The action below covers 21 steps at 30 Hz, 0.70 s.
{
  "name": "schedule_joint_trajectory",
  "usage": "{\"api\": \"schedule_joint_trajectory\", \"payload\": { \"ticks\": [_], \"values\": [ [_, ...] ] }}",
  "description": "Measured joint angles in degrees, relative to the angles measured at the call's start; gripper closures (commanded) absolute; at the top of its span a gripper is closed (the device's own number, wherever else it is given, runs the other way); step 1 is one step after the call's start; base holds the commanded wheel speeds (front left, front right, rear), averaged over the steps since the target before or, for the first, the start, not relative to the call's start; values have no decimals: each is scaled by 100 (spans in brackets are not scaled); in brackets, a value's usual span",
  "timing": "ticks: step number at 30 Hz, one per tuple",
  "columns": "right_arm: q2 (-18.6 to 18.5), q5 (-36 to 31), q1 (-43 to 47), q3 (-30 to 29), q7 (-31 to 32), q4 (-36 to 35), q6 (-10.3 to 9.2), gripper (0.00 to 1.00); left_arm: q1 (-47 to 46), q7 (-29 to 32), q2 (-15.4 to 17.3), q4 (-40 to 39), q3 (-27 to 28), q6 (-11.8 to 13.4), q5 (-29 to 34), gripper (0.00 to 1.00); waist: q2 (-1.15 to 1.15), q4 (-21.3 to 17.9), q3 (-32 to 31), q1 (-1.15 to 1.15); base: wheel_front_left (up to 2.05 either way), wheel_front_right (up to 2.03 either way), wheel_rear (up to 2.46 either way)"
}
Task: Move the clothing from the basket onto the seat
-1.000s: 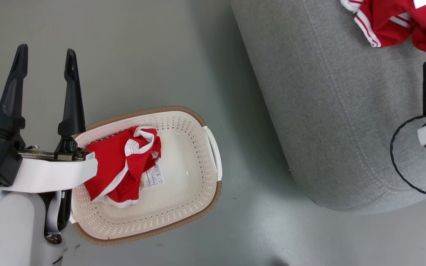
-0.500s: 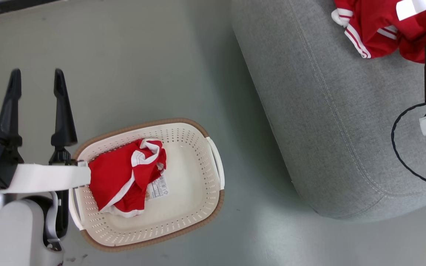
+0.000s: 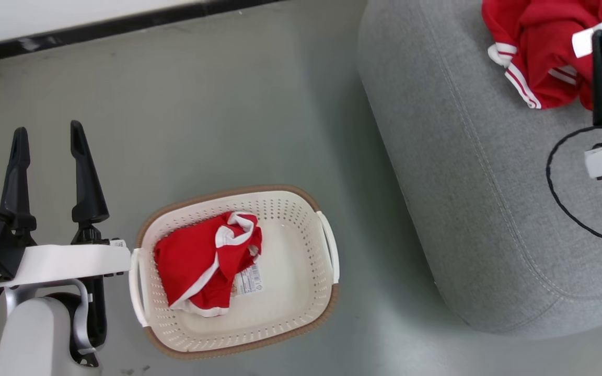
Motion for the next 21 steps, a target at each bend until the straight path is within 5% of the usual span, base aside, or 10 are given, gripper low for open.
{"api": "schedule_joint_trajectory", "payload": {
  "ticks": [21],
  "values": [
    [604,-842,976,144,-8,-843,0,0,527,0,-314,180,-113,-11,198,0,0,620,-859,0,0,0,0]
  ]
}}
